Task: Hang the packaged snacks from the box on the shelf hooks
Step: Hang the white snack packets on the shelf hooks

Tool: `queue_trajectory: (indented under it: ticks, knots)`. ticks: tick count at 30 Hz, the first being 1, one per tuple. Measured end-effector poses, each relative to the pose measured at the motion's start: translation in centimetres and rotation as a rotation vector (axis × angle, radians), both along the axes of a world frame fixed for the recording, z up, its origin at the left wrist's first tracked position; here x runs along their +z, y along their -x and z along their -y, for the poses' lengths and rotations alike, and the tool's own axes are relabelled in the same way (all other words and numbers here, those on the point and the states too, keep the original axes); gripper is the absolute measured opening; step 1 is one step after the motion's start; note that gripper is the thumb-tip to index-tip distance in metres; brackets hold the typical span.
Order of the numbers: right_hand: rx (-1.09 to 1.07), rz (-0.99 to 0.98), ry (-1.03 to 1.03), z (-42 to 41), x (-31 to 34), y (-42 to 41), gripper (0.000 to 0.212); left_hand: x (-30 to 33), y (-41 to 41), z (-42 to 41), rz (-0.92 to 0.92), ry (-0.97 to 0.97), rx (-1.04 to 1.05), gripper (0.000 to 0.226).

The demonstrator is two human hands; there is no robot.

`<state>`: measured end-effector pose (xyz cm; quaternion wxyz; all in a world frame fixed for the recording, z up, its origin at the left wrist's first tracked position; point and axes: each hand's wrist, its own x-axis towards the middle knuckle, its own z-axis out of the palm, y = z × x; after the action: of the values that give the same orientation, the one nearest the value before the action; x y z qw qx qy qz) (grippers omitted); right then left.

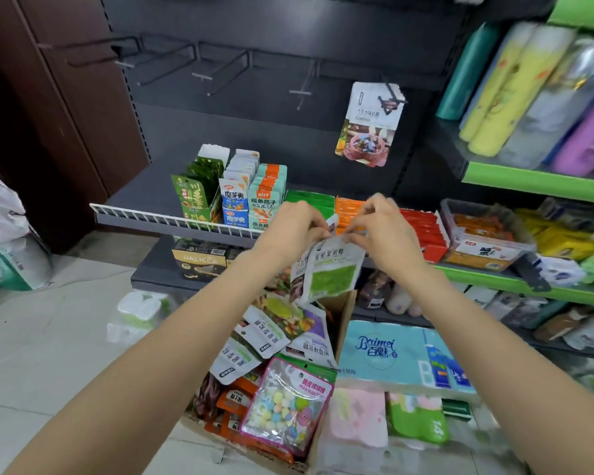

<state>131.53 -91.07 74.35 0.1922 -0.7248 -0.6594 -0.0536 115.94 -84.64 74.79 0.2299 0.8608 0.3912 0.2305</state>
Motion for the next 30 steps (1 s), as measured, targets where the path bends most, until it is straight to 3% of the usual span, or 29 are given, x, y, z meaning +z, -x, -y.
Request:
queue_trajectory:
  ticks: [5,8,12,16,20,22,25,27,30]
  knots:
    - [0.001,0.038,-0.021,-1.6,2.1,-2.5,0.014,2.8,-2.3,-1.4,-0.067,-0.066,-0.084,0.032]
    - [-0.021,-0.006,-0.056,-2.6,3.2,-4.5,0.013,3.9,-4.4,-2.8,-0.122,-0.175,-0.064,0.017]
    - [0.019,-0.270,-0.109,-4.4,4.4,-8.2,0.011,5.7,-7.2,-5.0,-0.100,-0.231,0.014,0.014]
    - [-0.056,-0.242,-0.162,-6.7,4.4,-12.0,0.021,7.0,-9.1,-7.1,-0.081,-0.228,0.076,0.014]
    - [-0.052,-0.592,-0.061,-8.2,5.7,-11.4,0.038,7.3,-11.1,-7.8,-0.098,-0.232,0.062,0.013]
    - [-0.064,-0.649,-0.064,-9.3,5.9,-11.2,0.044,7.2,-12.0,-8.2,-0.090,-0.216,0.059,0.015]
    - [-0.072,-0.572,0.000,-10.3,6.2,-11.7,0.030,7.1,-12.4,-8.9,-0.078,-0.188,0.091,0.040]
    - [-0.038,-0.421,0.120,-10.4,6.5,-12.1,0.007,7.0,-12.3,-9.6,-0.053,-0.164,0.129,0.037]
    - [0.055,-0.223,0.156,-10.7,6.4,-13.2,0.029,6.9,-12.6,-10.7,-0.074,-0.170,0.177,0.020]
